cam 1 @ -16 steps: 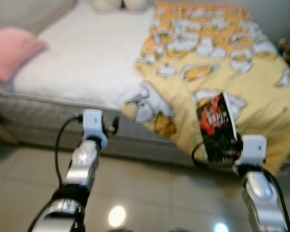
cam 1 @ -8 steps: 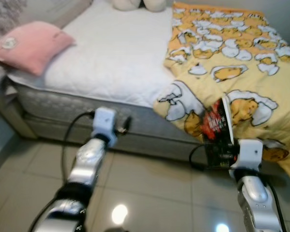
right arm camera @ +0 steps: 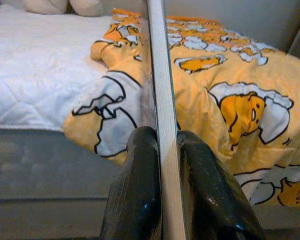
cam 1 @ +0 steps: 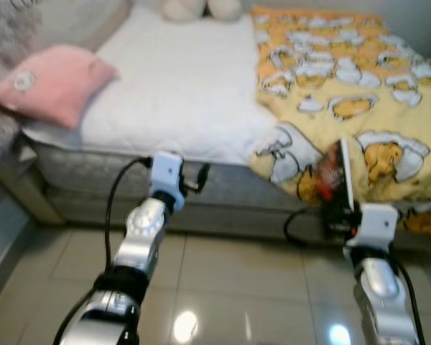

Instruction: Clean up the room

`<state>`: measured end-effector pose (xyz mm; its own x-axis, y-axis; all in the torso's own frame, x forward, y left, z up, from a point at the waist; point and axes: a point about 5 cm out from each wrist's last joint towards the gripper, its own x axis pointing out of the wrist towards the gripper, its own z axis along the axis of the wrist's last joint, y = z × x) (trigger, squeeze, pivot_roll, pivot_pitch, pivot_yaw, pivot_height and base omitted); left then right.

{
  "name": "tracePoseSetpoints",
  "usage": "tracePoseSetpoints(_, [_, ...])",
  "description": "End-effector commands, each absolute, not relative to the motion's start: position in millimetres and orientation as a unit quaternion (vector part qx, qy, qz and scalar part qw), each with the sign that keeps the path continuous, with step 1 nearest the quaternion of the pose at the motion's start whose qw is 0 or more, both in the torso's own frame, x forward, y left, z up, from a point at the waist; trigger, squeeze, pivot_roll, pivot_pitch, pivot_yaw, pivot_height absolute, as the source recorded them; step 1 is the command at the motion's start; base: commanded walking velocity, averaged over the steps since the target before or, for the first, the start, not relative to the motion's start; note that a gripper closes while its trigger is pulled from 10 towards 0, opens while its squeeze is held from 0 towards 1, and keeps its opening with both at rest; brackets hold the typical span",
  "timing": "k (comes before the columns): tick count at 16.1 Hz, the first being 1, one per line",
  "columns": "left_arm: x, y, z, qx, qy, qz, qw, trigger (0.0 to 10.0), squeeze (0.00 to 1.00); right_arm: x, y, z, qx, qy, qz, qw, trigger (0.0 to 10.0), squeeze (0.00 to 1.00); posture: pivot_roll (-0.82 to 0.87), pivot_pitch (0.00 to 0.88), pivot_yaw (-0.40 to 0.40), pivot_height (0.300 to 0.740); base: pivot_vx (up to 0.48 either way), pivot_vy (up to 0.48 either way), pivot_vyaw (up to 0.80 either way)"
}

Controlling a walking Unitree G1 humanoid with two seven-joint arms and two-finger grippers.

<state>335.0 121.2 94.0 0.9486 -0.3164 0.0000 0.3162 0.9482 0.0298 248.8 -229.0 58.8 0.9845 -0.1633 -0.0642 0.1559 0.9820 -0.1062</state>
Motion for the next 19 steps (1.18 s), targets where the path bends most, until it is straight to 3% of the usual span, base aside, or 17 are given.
tracePoseSetpoints(1, [339.1, 129.5, 100.3, 0.009, -0.011, -0.140, 0.990, 10.0, 0.00, 260.0, -224.0, 79.7, -0.051, -0.016, -0.069, 0.996, 0.0, 0.00, -0.02, 0.000, -0.002, 0.740, 0.304, 0.371, 0.00])
tracePoseSetpoints(4, [339.7, 129.7, 95.7, -0.012, 0.006, -0.118, 0.993, 10.0, 0.00, 266.0, -225.3, 87.3, -0.053, -0.026, -0.066, 0.996, 0.0, 0.00, -0.02, 0.000, -0.004, 0.740, 0.301, 0.374, 0.00])
tracePoseSetpoints(19, [343.6, 118.3, 100.0, 0.024, 0.006, -0.161, 0.987, 10.0, 0.00, 264.4, -218.6, 81.3, -0.049, -0.017, -0.058, 0.997, 0.0, 0.00, -0.03, 0.000, 0.010, 0.740, 0.355, 0.319, 0.00])
